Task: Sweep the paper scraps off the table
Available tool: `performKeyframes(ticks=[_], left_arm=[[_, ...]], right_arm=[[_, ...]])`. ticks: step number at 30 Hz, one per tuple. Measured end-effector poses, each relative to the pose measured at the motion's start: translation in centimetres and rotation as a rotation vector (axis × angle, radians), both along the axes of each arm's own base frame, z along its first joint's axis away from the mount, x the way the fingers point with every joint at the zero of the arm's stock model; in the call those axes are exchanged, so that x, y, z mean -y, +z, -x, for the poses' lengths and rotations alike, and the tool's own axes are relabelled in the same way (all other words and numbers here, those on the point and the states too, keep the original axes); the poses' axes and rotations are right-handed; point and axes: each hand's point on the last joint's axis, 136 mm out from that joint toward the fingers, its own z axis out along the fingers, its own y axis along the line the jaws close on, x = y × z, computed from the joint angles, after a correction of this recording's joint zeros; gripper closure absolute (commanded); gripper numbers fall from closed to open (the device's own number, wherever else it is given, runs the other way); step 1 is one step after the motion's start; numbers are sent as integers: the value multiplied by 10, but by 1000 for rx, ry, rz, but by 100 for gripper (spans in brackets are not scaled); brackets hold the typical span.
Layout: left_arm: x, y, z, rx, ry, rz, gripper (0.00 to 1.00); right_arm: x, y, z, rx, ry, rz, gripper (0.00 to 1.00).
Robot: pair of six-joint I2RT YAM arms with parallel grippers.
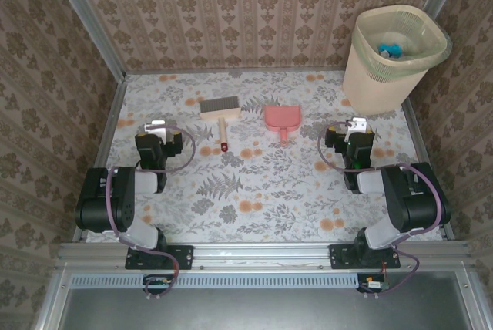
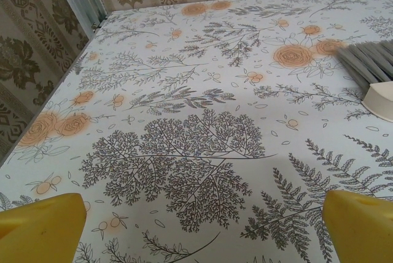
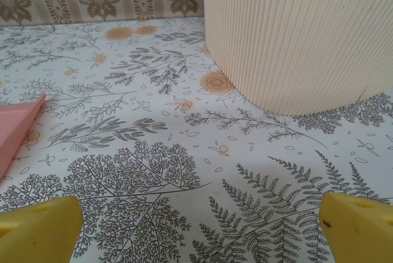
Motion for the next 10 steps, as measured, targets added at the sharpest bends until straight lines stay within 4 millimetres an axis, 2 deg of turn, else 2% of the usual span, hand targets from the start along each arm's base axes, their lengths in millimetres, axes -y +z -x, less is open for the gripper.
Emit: performKeyframes(ticks=[10], left_arm=[[3, 0, 0, -1, -19, 8, 0]], right_arm=[[-1, 0, 0, 0, -1, 2, 0]])
